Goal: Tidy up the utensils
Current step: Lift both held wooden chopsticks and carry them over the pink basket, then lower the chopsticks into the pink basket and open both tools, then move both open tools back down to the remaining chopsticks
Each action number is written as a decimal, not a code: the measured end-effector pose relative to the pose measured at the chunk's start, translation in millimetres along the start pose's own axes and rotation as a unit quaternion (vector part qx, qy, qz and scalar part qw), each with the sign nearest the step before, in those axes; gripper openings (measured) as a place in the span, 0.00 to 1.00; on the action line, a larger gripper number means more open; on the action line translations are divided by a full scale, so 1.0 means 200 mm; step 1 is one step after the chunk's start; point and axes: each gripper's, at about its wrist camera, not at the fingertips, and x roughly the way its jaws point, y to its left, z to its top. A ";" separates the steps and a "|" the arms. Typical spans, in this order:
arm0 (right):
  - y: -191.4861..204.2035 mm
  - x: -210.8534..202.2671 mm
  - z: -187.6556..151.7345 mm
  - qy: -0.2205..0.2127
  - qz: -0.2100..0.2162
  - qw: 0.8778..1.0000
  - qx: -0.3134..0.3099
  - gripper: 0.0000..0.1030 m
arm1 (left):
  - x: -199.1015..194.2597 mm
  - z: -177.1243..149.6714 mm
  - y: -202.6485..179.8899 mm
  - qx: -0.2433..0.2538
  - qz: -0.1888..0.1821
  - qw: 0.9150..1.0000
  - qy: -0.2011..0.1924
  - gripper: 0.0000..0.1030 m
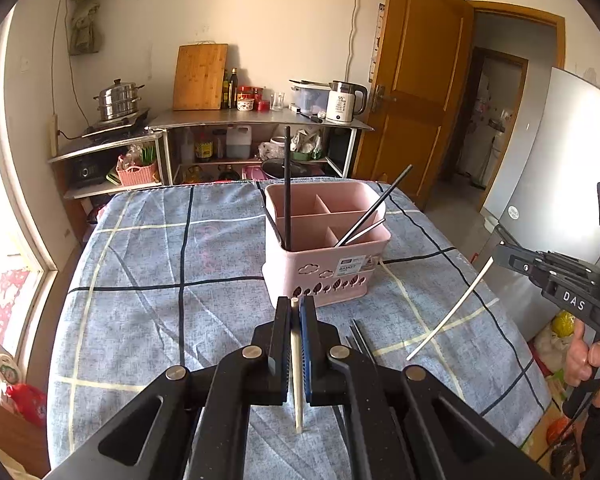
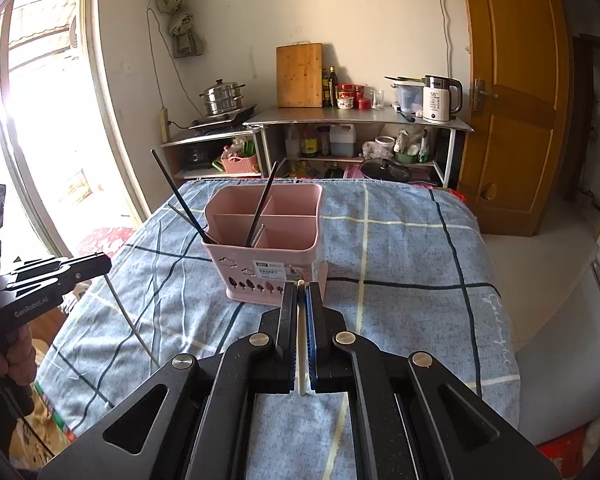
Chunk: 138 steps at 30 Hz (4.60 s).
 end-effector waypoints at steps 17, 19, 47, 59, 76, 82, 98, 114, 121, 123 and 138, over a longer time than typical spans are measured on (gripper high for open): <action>0.08 -0.11 0.09 -0.035 0.020 0.999 -0.008 0.04 | -0.15 0.15 -0.02 -0.005 -0.017 1.000 -0.020 0.04; 0.09 -0.11 0.12 -0.043 0.027 0.999 -0.008 0.04 | -0.17 0.21 -0.03 -0.007 -0.022 0.999 -0.032 0.04; 0.18 0.21 0.61 -0.087 0.056 0.995 0.015 0.04 | 0.17 0.82 0.07 -0.033 -0.035 0.996 -0.071 0.04; 0.17 0.42 0.50 -0.032 0.054 0.998 0.018 0.04 | 0.42 0.71 0.14 -0.043 -0.035 0.998 -0.020 0.04; 0.15 0.49 0.46 -0.004 0.054 0.998 0.014 0.08 | 0.44 0.65 0.16 -0.037 -0.030 0.999 -0.017 0.16; 0.15 0.38 0.46 -0.023 0.056 0.998 0.010 0.10 | 0.29 0.64 0.16 -0.032 -0.020 0.998 -0.047 0.17; 0.08 0.05 0.19 -0.039 0.063 0.997 0.039 0.10 | -0.11 0.23 0.04 -0.038 -0.039 0.995 -0.087 0.18; 0.07 -0.07 -0.17 -0.012 0.056 0.997 0.051 0.10 | -0.12 -0.22 -0.11 -0.031 -0.035 0.998 -0.039 0.18; 0.06 -0.04 -0.27 0.010 0.056 0.997 0.055 0.10 | -0.08 -0.31 -0.11 -0.037 -0.032 0.999 -0.018 0.18; 0.06 -0.03 -0.29 0.015 0.055 0.997 0.056 0.11 | -0.06 -0.33 -0.11 -0.039 -0.033 0.999 -0.014 0.18; 0.10 0.28 -0.43 0.092 0.060 0.992 0.057 0.11 | 0.23 -0.42 -0.12 -0.069 -0.044 0.995 0.054 0.24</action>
